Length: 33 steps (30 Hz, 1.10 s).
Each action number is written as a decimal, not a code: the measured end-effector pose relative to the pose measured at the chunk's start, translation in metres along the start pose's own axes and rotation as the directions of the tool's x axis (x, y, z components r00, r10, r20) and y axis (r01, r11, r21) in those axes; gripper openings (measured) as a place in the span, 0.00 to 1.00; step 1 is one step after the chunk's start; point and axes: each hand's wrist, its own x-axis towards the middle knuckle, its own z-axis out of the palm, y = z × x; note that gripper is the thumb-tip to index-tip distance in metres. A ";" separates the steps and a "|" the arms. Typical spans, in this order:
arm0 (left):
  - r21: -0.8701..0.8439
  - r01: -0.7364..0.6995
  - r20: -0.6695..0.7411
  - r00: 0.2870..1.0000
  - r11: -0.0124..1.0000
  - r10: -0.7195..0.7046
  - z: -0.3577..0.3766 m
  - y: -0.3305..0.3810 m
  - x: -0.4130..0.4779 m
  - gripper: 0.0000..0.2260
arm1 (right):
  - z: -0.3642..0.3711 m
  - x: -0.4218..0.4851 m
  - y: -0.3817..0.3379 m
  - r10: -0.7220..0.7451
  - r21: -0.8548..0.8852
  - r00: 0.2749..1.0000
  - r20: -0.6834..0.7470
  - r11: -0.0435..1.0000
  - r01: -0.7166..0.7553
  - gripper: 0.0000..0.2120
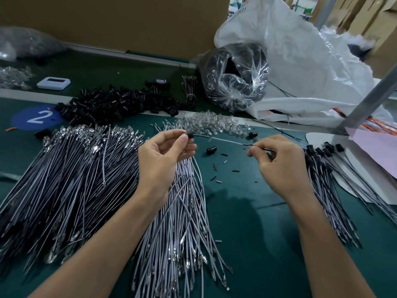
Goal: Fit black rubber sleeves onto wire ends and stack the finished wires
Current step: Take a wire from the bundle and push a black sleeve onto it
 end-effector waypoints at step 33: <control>0.089 -0.220 0.367 0.914 0.971 0.173 0.010 0.001 -0.013 0.07 | 0.030 -0.023 -0.032 -0.121 0.738 0.967 0.223 0.670 -0.086 0.05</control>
